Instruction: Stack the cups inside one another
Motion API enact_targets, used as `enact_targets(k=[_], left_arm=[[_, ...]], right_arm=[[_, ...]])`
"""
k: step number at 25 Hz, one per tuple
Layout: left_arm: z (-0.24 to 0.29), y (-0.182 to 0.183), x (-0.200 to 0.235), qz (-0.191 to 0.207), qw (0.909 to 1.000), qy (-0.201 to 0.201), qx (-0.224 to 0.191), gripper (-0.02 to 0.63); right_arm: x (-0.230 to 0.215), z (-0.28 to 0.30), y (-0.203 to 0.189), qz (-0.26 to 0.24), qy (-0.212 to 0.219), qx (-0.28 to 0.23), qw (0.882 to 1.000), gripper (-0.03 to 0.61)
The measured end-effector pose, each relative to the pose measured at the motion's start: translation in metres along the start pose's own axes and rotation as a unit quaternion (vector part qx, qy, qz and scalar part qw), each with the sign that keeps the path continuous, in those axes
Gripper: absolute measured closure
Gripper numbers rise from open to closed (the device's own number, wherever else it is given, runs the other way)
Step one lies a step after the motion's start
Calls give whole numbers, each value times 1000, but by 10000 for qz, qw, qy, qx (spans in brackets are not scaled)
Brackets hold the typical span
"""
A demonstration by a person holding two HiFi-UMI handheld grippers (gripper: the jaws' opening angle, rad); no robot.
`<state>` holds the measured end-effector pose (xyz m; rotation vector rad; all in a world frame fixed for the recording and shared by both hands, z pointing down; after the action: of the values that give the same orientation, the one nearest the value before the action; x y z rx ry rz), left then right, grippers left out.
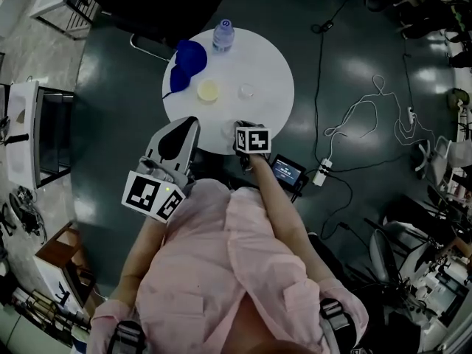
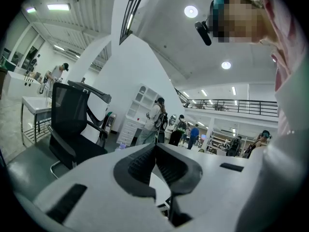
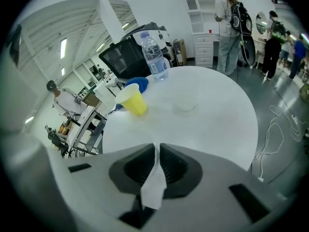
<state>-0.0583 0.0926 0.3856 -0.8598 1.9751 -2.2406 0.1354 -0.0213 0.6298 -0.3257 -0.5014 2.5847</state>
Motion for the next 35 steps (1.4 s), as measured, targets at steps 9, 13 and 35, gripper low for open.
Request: enact_targets(k=[9, 13, 35], left_arm=[[-4, -10, 7, -205, 9997, -92, 11, 595], [-7, -7, 15, -299, 9994, -177, 43, 595], [-10, 32, 77, -72, 9951, -967, 191, 595]], right_arm=[[9, -16, 19, -52, -10, -564, 9984, 538], [18, -31, 29, 95, 71, -868, 9962, 538], [59, -139, 80, 1584, -38, -3337, 9293, 538]])
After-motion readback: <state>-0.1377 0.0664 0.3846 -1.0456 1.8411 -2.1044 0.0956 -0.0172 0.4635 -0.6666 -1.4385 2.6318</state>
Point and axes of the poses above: the fingertips, and each gripper's own axes: z forward along the fingers, x to its left, y out of its top, the point moved 9 cm from there along -z, backward along the fingers, and after that the axes turned 10 degrees about -y, right-handed, at the moved point
